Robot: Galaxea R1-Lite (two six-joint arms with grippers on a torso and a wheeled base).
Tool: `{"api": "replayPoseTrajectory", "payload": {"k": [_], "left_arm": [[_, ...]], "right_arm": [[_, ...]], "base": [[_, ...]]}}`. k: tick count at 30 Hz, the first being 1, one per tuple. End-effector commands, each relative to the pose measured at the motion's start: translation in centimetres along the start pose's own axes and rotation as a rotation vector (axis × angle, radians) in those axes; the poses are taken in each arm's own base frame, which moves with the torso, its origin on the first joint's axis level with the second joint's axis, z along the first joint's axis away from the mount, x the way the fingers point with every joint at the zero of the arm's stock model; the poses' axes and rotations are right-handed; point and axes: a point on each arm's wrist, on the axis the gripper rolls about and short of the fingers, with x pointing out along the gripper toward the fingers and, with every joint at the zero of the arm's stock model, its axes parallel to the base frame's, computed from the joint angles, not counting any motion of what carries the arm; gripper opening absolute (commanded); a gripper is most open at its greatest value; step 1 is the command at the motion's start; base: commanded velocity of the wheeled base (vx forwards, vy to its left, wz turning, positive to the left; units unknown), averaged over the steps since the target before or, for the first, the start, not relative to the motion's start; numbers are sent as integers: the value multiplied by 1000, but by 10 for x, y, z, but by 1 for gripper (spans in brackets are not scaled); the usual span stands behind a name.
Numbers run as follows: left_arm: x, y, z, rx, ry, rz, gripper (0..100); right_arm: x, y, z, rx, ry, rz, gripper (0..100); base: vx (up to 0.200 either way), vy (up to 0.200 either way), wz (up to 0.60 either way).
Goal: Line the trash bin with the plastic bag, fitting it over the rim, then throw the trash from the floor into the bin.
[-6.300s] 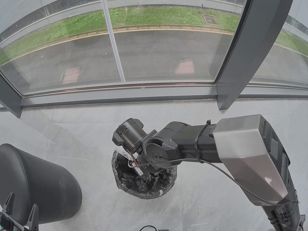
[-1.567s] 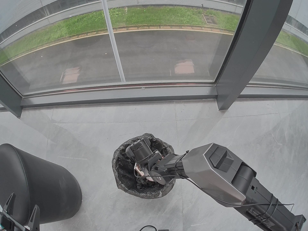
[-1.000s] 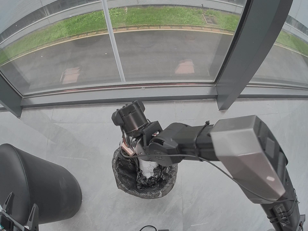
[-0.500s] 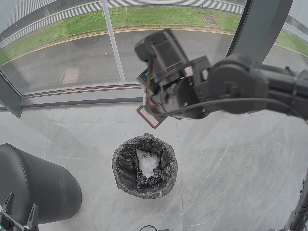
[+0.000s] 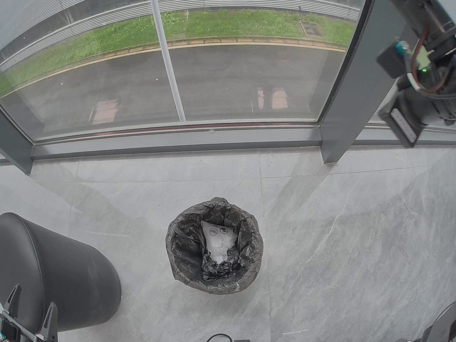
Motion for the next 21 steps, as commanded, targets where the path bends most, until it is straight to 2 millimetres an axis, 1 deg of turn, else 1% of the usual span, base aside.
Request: {"api": "replayPoseTrajectory", "payload": {"k": [1, 2, 6, 7, 8, 9, 11, 12, 13, 15, 16, 17, 18, 19, 20, 21], "left_arm": [[0, 0, -5, 1, 0, 0, 100], [0, 0, -5, 1, 0, 0, 100], [0, 0, -5, 1, 0, 0, 100], [0, 0, -5, 1, 2, 0, 100], [0, 0, -5, 1, 0, 0, 100], [0, 0, -5, 1, 0, 0, 100], [0, 0, -5, 1, 0, 0, 100], [0, 0, -5, 1, 0, 0, 100], [0, 0, -5, 1, 2, 0, 100], [0, 0, -5, 1, 0, 0, 100], [0, 0, -5, 1, 0, 0, 100], [0, 0, -5, 1, 0, 0, 100], [0, 0, -5, 1, 2, 0, 100], [0, 0, -5, 1, 2, 0, 100], [0, 0, -5, 1, 0, 0, 100], [0, 0, -5, 1, 0, 0, 100]], "right_arm": [[-48, -66, -67, 131, 141, -150, 0], [-56, -73, -82, 143, 196, -169, 0], [-89, -84, -121, 197, 325, -224, 0], [-90, -84, -123, 200, 329, -225, 0], [-105, -86, -138, 244, 368, -245, 0], [-117, -85, -148, 280, 379, -249, 0], [-141, -80, -162, 346, 356, -264, 0], [-143, -80, -163, 351, 352, -267, 0], [-166, -72, -175, 400, 308, -302, 0], [-200, -55, -193, 455, 230, -367, 0], [-212, -48, -200, 468, 201, -387, 0], [-216, -45, -202, 475, 188, -397, 0], [-244, -25, -218, 506, 117, -457, 0], [-257, -13, -227, 521, 76, -489, 0], [-263, -7, -232, 528, 54, -503, 0], [-282, 12, -246, 548, -28, -556, 0]], "base": [[0, 0, 0], [0, 0, 0], [0, 0, 0], [0, 0, 0], [0, 0, 0], [0, 0, 0], [0, 0, 0], [0, 0, 0], [0, 0, 0], [0, 0, 0], [0, 0, 0], [0, 0, 0], [0, 0, 0], [0, 0, 0], [0, 0, 0], [0, 0, 0]]}}
